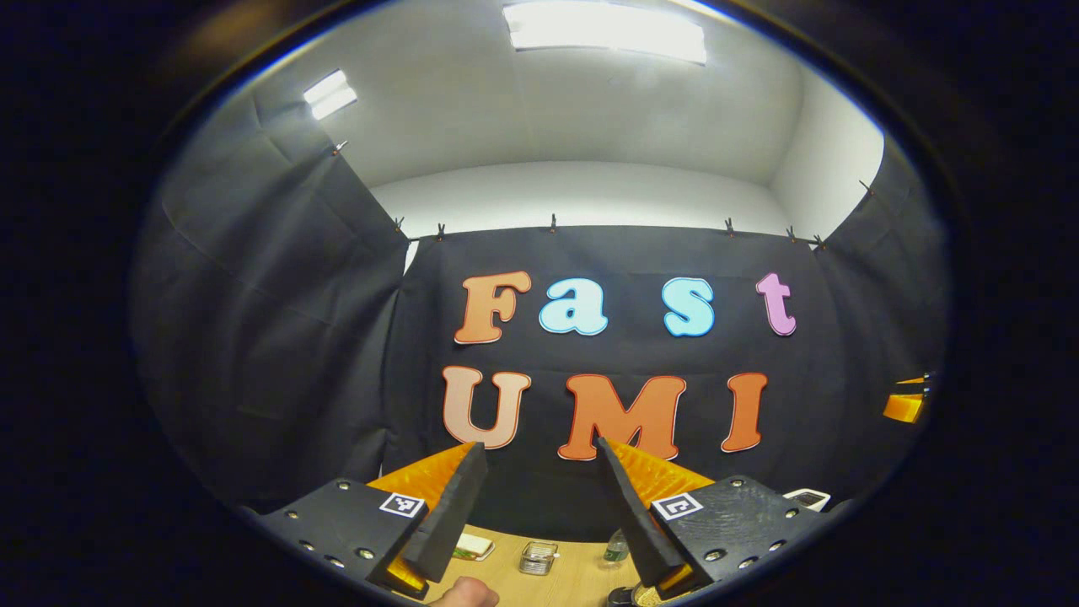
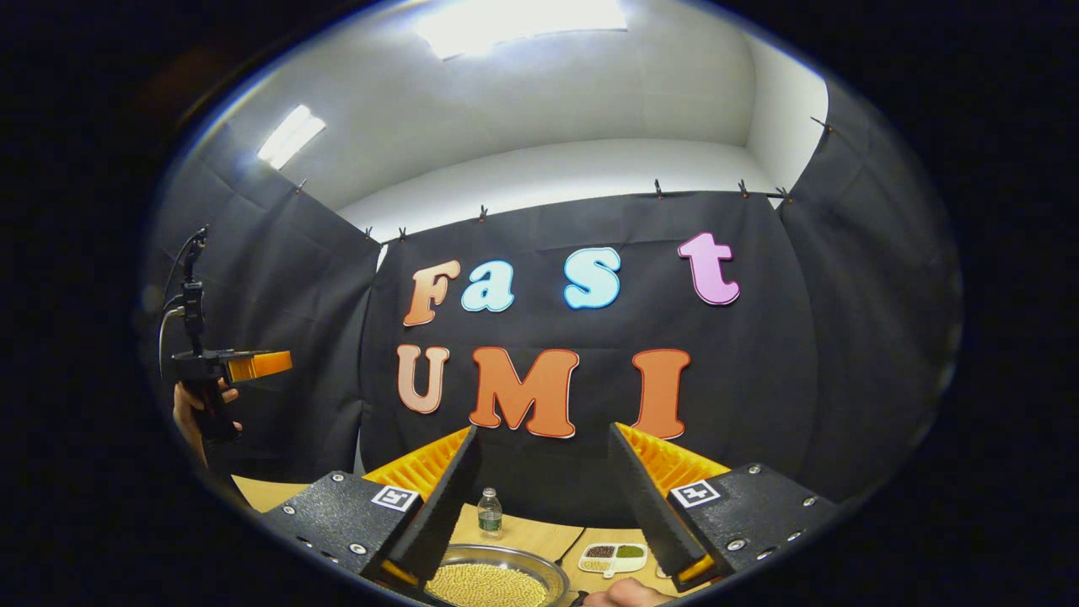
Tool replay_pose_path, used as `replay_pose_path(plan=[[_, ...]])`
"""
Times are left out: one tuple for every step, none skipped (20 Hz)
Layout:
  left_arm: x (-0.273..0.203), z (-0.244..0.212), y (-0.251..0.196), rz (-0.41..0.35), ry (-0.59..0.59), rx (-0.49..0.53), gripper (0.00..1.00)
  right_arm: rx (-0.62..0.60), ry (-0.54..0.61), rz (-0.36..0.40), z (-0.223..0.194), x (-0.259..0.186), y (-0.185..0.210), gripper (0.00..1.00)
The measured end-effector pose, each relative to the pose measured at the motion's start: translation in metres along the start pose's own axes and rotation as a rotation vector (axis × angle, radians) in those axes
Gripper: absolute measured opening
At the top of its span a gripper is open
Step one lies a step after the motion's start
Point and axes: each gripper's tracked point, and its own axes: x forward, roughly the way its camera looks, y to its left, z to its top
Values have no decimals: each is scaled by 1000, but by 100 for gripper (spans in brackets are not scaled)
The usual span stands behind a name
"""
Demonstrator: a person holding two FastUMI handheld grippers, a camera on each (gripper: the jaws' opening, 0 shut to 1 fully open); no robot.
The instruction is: First push the handle of the pot to place it horizontally, then grasp the pot with both hands and set it on the induction cooktop.
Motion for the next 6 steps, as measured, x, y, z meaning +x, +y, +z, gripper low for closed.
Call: replay_pose_path(plan=[[2, -2, -2, -7, 6, 2, 82, -6, 5, 1, -2, 1, 1, 93], [1, -5, -4, -12, 13, 2, 82, -7, 8, -1, -3, 2, 0, 93], [3, -7, -6, -17, 19, 3, 82, -7, 12, 0, -4, 2, 0, 93], [4, -8, -6, -20, 24, 4, 82, -5, 15, 0, -5, 2, -1, 93], [3, -9, -6, -23, 27, 2, 82, -4, 19, 1, -5, 1, -1, 93], [3, -11, -9, -29, 30, 5, 82, -5, 18, 1, -4, 1, -2, 93]])
